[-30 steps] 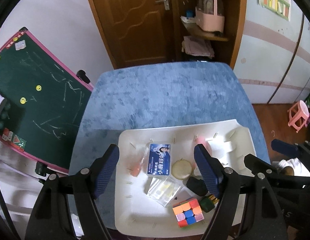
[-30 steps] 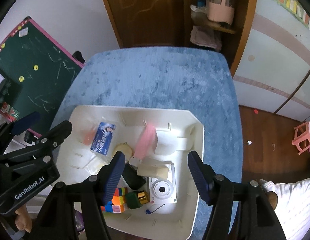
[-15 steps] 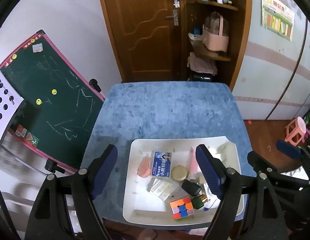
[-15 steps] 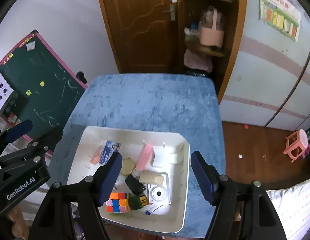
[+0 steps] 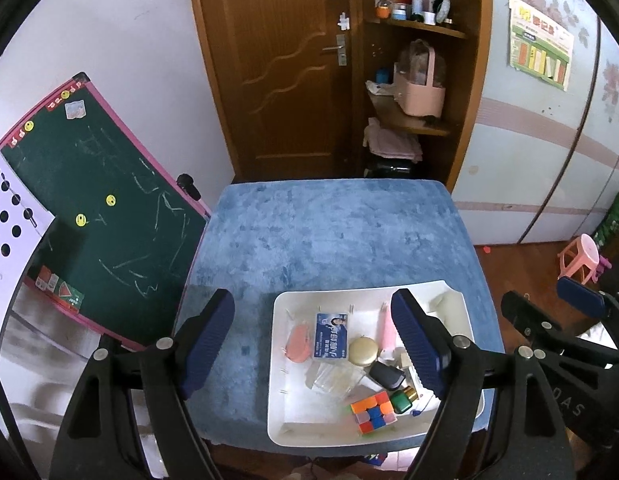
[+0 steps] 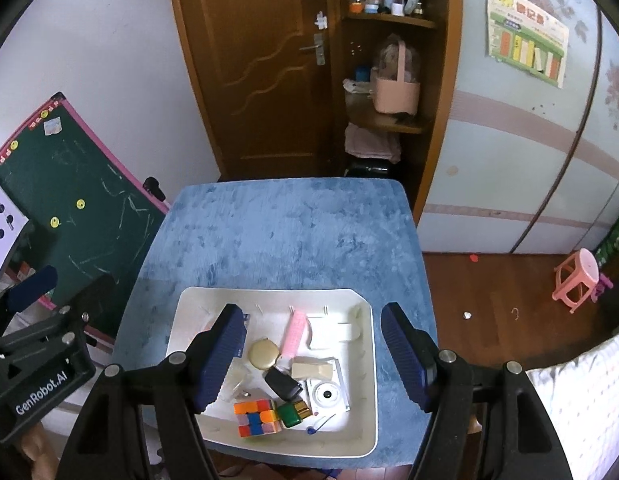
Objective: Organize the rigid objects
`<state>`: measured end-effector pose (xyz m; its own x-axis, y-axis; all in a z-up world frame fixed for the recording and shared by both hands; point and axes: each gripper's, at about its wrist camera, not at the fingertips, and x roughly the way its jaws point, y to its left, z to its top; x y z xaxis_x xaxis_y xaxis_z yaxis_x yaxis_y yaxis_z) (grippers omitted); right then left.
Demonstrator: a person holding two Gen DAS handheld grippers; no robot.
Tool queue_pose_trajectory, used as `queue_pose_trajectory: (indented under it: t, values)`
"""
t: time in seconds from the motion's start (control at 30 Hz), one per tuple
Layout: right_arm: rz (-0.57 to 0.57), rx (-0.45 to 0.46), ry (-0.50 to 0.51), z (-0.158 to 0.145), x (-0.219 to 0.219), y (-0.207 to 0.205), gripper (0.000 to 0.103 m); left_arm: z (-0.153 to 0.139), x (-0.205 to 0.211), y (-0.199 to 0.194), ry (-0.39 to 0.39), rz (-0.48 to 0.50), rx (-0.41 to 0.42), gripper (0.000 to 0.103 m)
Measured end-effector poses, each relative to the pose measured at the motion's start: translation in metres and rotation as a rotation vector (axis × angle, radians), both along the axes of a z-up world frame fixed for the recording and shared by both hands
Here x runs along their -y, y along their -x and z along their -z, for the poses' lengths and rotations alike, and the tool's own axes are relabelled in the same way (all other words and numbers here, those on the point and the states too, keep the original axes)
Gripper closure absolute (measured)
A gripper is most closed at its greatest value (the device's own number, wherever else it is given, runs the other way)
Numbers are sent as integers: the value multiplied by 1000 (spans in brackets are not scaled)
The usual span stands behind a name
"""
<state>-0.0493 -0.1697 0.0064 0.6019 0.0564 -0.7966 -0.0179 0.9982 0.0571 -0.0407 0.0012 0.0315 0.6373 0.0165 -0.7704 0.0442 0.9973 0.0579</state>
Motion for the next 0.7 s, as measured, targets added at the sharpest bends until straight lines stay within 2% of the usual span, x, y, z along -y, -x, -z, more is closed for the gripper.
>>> queue_pose_trajectory:
  t: [0.27, 0.7]
  values:
    - [60, -9, 10, -1, -12, 14, 31, 4, -12, 1, 13, 15, -21, 18]
    - [70, -21, 45, 2, -31, 22, 31, 10, -17, 4, 15, 38, -53, 18]
